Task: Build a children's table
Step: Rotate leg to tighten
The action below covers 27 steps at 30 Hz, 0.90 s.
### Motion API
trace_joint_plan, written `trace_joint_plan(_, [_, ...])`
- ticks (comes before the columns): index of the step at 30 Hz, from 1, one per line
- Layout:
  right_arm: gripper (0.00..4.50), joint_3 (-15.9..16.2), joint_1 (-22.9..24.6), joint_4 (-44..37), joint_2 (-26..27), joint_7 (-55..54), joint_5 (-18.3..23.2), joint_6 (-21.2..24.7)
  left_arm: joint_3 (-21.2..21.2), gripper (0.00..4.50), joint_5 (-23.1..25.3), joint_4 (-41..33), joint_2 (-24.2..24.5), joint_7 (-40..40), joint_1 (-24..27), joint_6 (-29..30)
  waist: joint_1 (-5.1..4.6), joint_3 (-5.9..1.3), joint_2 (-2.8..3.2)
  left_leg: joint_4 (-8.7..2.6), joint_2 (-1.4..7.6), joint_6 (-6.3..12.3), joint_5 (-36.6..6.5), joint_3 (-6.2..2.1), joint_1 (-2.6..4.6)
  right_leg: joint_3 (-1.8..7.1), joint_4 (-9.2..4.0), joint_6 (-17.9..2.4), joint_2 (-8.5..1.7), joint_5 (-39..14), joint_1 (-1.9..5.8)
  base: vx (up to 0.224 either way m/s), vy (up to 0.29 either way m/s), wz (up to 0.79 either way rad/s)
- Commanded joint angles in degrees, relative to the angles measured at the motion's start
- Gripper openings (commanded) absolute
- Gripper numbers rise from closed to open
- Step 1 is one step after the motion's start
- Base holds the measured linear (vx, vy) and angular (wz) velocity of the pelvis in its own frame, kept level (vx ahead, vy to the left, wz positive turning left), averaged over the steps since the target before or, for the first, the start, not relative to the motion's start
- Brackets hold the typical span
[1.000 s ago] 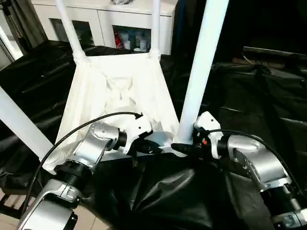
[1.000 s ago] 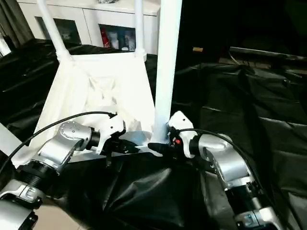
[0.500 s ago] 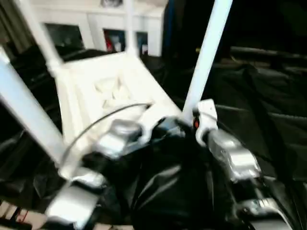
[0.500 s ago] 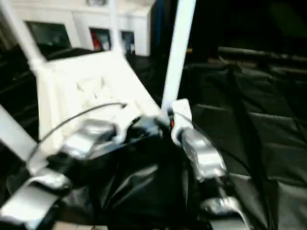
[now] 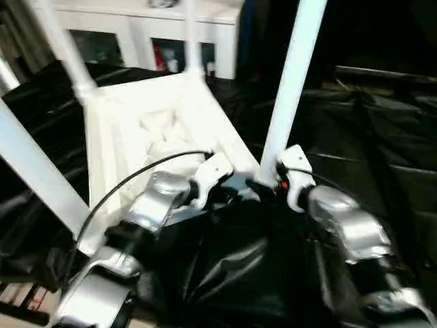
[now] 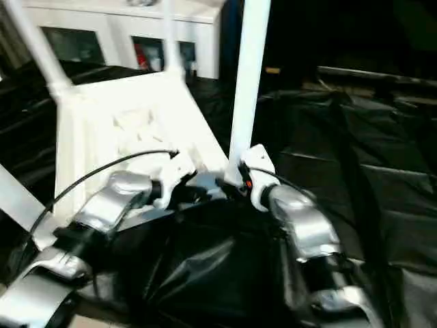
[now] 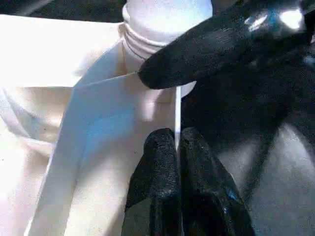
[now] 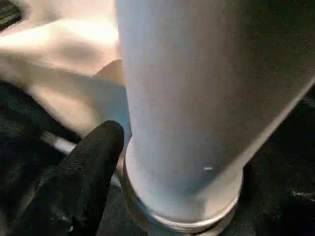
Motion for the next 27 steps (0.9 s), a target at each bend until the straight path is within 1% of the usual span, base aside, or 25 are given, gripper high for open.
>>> trace_joint_plan(1, [3.62,3.4,0.5,-2.6,-1.0,6.2,2.2,0.6,-1.7,0.0,-5.4,-3.6,-0.8,-7.1,1.2,-3.6,0.19,-3.49,-1.02,-3.56,2.06,4.38,-15.0,-0.96,0.33,2.22,-4.63,-9.2,-2.83,-23.5,2.87,0.0,0.0,0.0])
trace_joint_plan(2, [3.62,4.0,0.9,-3.5,-2.9,8.9,2.4,0.6,-2.1,0.0,-5.7,-4.8,0.5,-9.5,1.8,-3.2,0.35,-3.5,-1.12,-3.61,2.18,4.21,-15.2,-0.98,0.44,2.26,-4.52,-9.4,-2.89,-23.3,2.97,0.0,0.0,0.0])
trace_joint_plan(3, [3.62,4.3,1.0,-4.0,-3.8,10.3,2.6,0.7,-2.3,0.0,-5.8,-5.4,1.1,-10.6,2.1,-2.9,0.45,-3.28,-0.99,-3.63,2.14,4.22,-15.7,-0.82,0.45,2.38,-4.74,-9.3,-2.86,-24.1,2.62,0.0,0.0,0.0])
trace_joint_plan(4, [3.62,4.5,1.1,-4.4,-4.7,11.5,2.7,0.8,-2.4,0.0,-6.0,-6.0,1.8,-11.7,2.4,-2.7,0.68,-3.35,-1.04,-3.61,2.21,3.86,-16.1,-0.9,0.71,2.32,-4.72,-9.2,-2.88,-24.6,2.69,0.0,0.0,0.0])
trace_joint_plan(5, [3.62,4.8,1.2,-4.6,-5.7,12.9,2.7,0.8,-2.6,0.0,-5.9,-6.5,2.6,-13.1,2.7,-2.6,0.65,-3.33,-1.11,-3.63,2.13,3.52,-16.3,-0.85,0.58,2.38,-4.75,-9.1,-2.93,-25.4,2.59,0.0,0.0,0.0])
trace_joint_plan(6, [3.62,4.8,1.2,-4.6,-5.8,13.0,2.7,0.7,-2.6,0.0,-5.9,-6.5,2.7,-13.1,2.7,-2.6,0.73,-3.35,-1.04,-3.64,2.18,3.34,-16.2,-0.91,0.6,2.38,-4.69,-9.1,-2.97,-25.4,2.61,0.0,0.0,0.0])
trace_joint_plan(7, [3.46,4.8,1.1,-4.5,-6.0,13.2,2.6,0.5,-2.5,0.0,-5.7,-6.4,2.9,-13.3,2.8,-2.8,0.73,-3.35,-1.03,-3.67,2.18,3.24,-16.2,-0.92,0.62,2.39,-4.7,-9.0,-2.95,-25.4,2.57,0.0,0.0,0.0])
trace_joint_plan(9, [3.46,4.4,0.9,-4.2,-5.7,13.1,2.8,0.5,-2.3,0.0,-5.5,-6.1,3.1,-13.2,2.7,-2.9,0.62,-3.27,-1.1,-3.71,2.14,2.74,-16.8,-0.98,0.55,2.35,-4.73,-8.8,-2.96,-26.0,2.55,0.0,0.0,0.0])
trace_joint_plan(10, [3.33,4.3,0.9,-4.3,-5.6,13.2,3.0,0.6,-2.3,0.0,-5.5,-6.2,3.2,-13.3,2.8,-2.8,0.65,-3.32,-1.1,-3.68,2.13,2.67,-16.8,-0.99,0.57,2.35,-4.76,-8.7,-3.01,-26.1,2.56,0.0,0.0,0.0])
trace_joint_plan(11, [3.18,4.5,1.0,-4.6,-5.5,13.2,3.1,0.9,-2.3,0.0,-5.6,-6.4,3.3,-13.3,2.9,-2.7,0.64,-3.37,-1.22,-3.63,2.09,2.68,-16.7,-0.94,0.59,2.37,-4.77,-8.6,-3.0,-26.2,2.53,0.0,0.0,0.0])
trace_joint_plan(16, [2.82,5.6,2.1,-5.8,-4.6,14.1,3.9,1.6,-2.3,0.0,-5.8,-7.2,3.4,-13.5,3.4,-2.3,0.7,-3.45,-1.18,-3.58,2.09,3.0,-15.5,-0.9,0.45,2.43,-4.59,-8.9,-3.03,-24.8,2.61,0.0,0.0,0.0])
trace_joint_plan(17, [2.77,5.7,2.1,-5.9,-4.5,14.3,3.9,1.6,-2.2,0.0,-5.8,-7.2,3.4,-13.6,3.4,-2.2,0.71,-3.49,-1.33,-3.55,2.1,3.07,-14.9,-0.89,0.41,2.43,-4.5,-8.8,-3.04,-24.5,2.68,0.0,0.0,0.0])
trace_joint_plan(19, [2.73,5.4,2.5,-6.1,-3.6,13.3,4.0,1.8,-2.1,0.0,-5.9,-7.3,3.0,-13.4,3.5,-2.0,0.67,-3.47,-1.3,-3.55,2.09,3.12,-14.8,-0.87,0.42,2.43,-4.5,-8.8,-3.0,-24.4,2.63,0.0,0.0,0.0])
trace_joint_plan(20, [2.73,4.7,2.6,-5.4,-1.7,10.5,3.5,1.1,-1.6,0.0,-5.9,-6.9,2.1,-11.8,3.3,-1.7,0.61,-3.4,-1.16,-3.56,2.03,2.95,-14.9,-0.83,0.37,2.46,-4.61,-8.8,-3.0,-24.7,2.56,0.0,0.0,0.0])
trace_joint_plan(22, [2.72,2.8,1.8,-2.8,1.0,4.9,2.4,0.2,-0.8,0.0,-5.7,-5.7,0.6,-9.0,2.4,-1.1,0.53,-3.36,-1.19,-3.6,1.99,2.63,-15.4,-0.88,0.4,2.36,-4.69,-8.5,-2.97,-25.7,2.49,0.0,0.0,0.0])
trace_joint_plan(23, [2.72,2.2,1.5,-1.9,1.8,3.2,2.2,0.2,-0.5,0.0,-5.6,-5.1,0.1,-7.9,2.1,-0.9,0.16,-3.28,-1.21,-3.65,1.88,2.17,-16.0,-0.93,0.3,2.28,-4.84,-8.2,-2.96,-27.0,2.46,0.0,0.0,0.0])
trace_joint_plan(24, [2.72,0.5,0.6,0.3,3.9,-1.1,1.8,0.4,0.4,0.0,-5.3,-3.6,-1.4,-5.0,1.0,-0.4,-0.07,-3.27,-1.12,-3.73,1.8,1.65,-16.8,-1.13,0.19,2.06,-4.96,-7.4,-2.98,-28.9,2.57,0.0,0.0,0.0])
trace_joint_plan(25, [2.72,-2.2,-1.1,4.1,7.1,-8.2,1.4,0.8,1.8,0.0,-4.9,-1.0,-3.9,0.1,-0.9,0.5,-0.28,-3.13,-1.1,-3.71,1.74,1.28,-17.3,-1.09,0.35,2.05,-5.15,-7.1,-2.9,-29.9,2.25,0.0,0.0,0.0])
trace_joint_plan(26, [2.72,-4.0,-2.1,6.2,9.1,-12.1,1.5,1.2,2.8,0.0,-4.7,0.7,-5.5,3.5,-2.1,1.1,-0.77,-3.14,-1.11,-3.48,1.46,0.68,-18.7,-1.19,0.67,1.85,-5.49,-6.8,-2.92,-32.0,1.95,0.0,0.0,0.0])
trace_joint_plan(27, [2.72,-5.3,-3.0,7.9,10.7,-15.3,1.7,1.0,3.4,0.0,-4.4,2.1,-6.9,6.3,-3.2,1.1,-1.16,-3.18,-0.9,-3.45,1.38,0.38,-19.1,-1.46,0.62,1.61,-5.57,-6.4,-3.01,-33.2,2.18,0.0,0.0,0.0])
